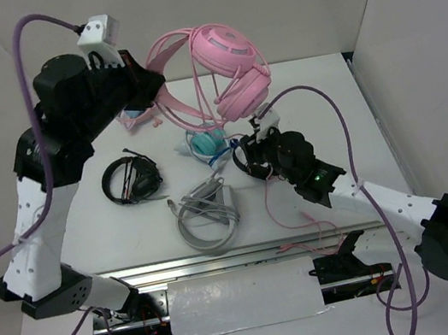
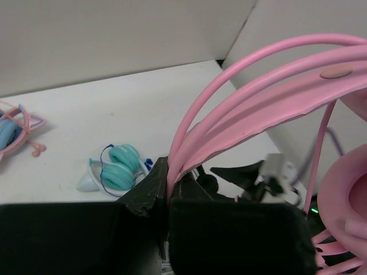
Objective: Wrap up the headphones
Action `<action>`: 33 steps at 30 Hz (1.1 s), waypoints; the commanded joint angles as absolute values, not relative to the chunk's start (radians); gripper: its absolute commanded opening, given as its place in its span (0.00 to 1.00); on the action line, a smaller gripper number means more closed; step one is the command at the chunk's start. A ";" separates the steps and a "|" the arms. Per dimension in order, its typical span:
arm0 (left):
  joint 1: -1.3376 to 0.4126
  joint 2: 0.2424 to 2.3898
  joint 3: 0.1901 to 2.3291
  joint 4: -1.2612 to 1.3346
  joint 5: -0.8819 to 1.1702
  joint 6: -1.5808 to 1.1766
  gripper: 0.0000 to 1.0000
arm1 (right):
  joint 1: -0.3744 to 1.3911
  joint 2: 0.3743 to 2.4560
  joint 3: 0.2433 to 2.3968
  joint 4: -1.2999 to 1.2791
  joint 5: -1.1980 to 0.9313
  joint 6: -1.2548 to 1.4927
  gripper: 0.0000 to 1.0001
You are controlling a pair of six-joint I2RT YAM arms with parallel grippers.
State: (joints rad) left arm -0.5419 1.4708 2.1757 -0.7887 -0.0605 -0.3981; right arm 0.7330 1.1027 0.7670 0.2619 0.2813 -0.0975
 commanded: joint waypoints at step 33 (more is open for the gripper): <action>-0.664 1.190 1.637 -0.479 0.282 -0.120 0.00 | -0.055 1.124 1.248 -0.182 0.005 0.098 0.00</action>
State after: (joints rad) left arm -0.6327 1.2636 1.6447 -0.6132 0.2543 -0.1234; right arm -0.0086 1.0790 1.1294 -0.1272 0.0166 0.1223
